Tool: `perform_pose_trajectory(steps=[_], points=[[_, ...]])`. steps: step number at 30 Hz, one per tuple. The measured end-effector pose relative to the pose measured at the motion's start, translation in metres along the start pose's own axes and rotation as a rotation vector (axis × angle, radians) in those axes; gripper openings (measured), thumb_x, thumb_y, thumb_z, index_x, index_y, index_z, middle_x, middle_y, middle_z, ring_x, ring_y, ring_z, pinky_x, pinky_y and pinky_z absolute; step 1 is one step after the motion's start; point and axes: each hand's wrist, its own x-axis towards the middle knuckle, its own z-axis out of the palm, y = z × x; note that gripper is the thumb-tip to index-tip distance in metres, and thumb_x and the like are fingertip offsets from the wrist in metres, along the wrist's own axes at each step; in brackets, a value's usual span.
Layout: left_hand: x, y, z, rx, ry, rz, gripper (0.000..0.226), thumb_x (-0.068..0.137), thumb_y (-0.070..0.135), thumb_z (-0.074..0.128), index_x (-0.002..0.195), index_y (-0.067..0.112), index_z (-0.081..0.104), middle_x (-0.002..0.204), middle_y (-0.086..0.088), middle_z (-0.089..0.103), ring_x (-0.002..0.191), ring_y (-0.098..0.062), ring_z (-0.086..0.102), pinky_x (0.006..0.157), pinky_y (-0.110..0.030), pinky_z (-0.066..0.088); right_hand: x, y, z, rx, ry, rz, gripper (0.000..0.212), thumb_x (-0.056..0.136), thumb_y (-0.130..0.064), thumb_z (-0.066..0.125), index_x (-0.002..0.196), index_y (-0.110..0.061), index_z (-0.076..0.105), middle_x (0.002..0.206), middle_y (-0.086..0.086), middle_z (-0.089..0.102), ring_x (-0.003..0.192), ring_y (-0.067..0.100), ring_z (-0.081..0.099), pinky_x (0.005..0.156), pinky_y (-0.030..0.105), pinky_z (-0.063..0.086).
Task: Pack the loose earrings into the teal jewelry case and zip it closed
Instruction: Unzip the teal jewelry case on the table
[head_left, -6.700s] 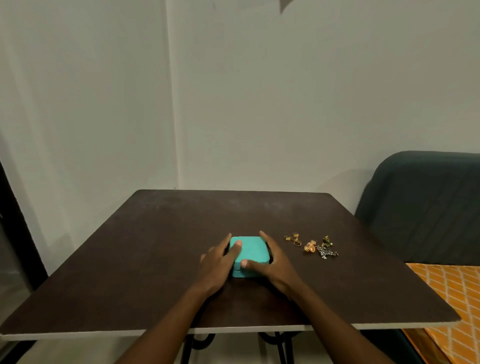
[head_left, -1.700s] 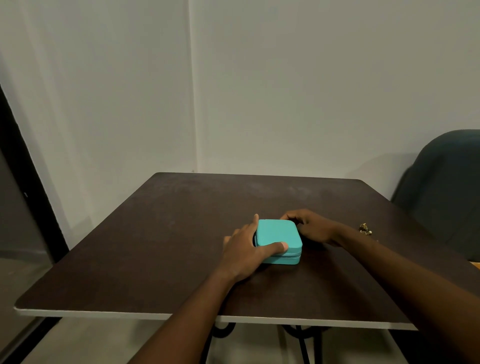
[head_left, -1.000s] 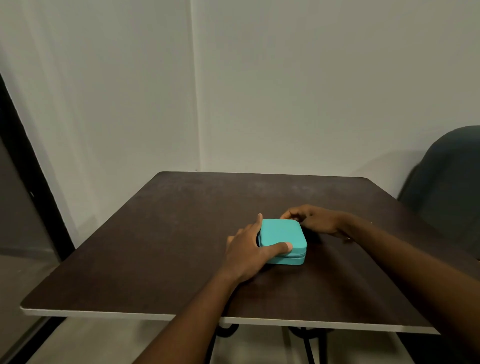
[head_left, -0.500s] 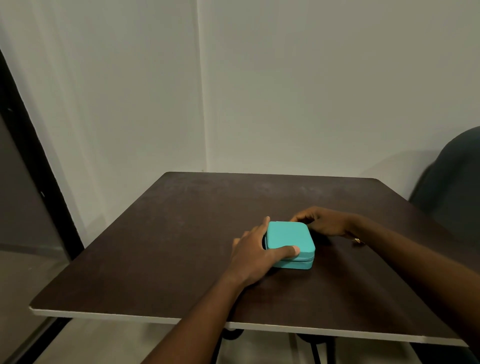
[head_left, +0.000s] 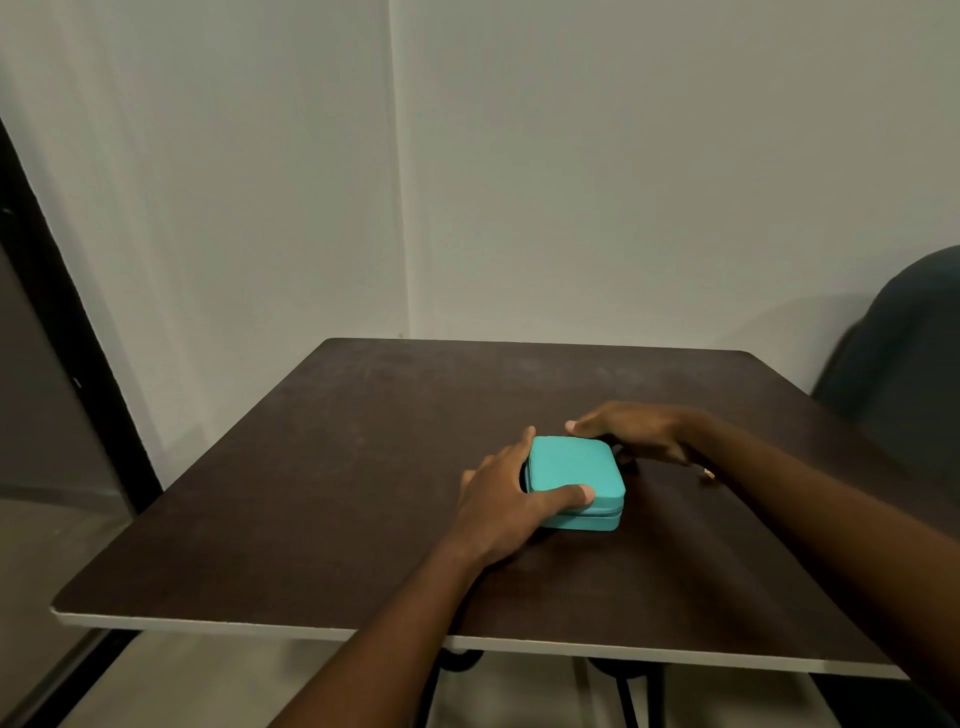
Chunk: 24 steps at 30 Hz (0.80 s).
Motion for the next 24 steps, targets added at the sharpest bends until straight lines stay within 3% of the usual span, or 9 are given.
perform_pose_trajectory(steps=[7,13,17,21,24], points=[[-0.001,0.0,0.001,-0.002,-0.006,0.005,0.102,0.077,0.072,0.067,0.159,0.033,0.021,0.153,0.01,0.041,0.119,-0.003,0.031,0.113,-0.04,0.032,-0.001,-0.004,0.0,0.044,-0.036,0.008,0.03,0.098,-0.044,0.053,0.095,-0.016,0.063,0.09,0.008,0.048,0.082,0.023,0.039,0.077,0.036,0.035],[0.0,-0.001,0.001,0.004,-0.011,-0.007,0.103,0.077,0.073,0.066,0.16,0.033,0.02,0.154,0.01,0.041,0.13,-0.009,0.036,0.113,-0.041,0.03,-0.006,-0.001,-0.002,0.093,-0.003,0.025,0.026,0.1,-0.037,0.054,0.095,-0.015,0.067,0.084,0.001,0.06,0.077,0.013,0.05,0.071,0.029,0.042],[0.001,-0.002,0.002,0.002,-0.012,-0.018,0.102,0.078,0.072,0.067,0.16,0.033,0.019,0.154,0.009,0.04,0.129,-0.009,0.036,0.112,-0.04,0.031,-0.008,0.009,-0.008,0.164,0.008,-0.011,0.026,0.102,-0.028,0.054,0.103,-0.009,0.071,0.093,0.004,0.07,0.086,0.015,0.058,0.077,0.029,0.049],[0.002,-0.002,0.003,0.013,-0.013,-0.015,0.104,0.076,0.075,0.065,0.159,0.033,0.02,0.154,0.009,0.041,0.133,-0.012,0.038,0.113,-0.04,0.031,-0.009,0.015,-0.014,0.193,-0.04,-0.031,0.023,0.102,-0.015,0.053,0.109,-0.006,0.073,0.105,0.012,0.072,0.081,0.012,0.062,0.075,0.027,0.051],[0.002,-0.002,0.003,0.01,-0.022,-0.021,0.104,0.076,0.075,0.065,0.159,0.033,0.019,0.154,0.008,0.041,0.133,-0.012,0.039,0.113,-0.043,0.033,-0.007,0.017,-0.014,0.125,-0.013,-0.078,0.023,0.102,-0.018,0.054,0.112,-0.01,0.073,0.11,0.011,0.074,0.087,0.012,0.065,0.077,0.027,0.053]])
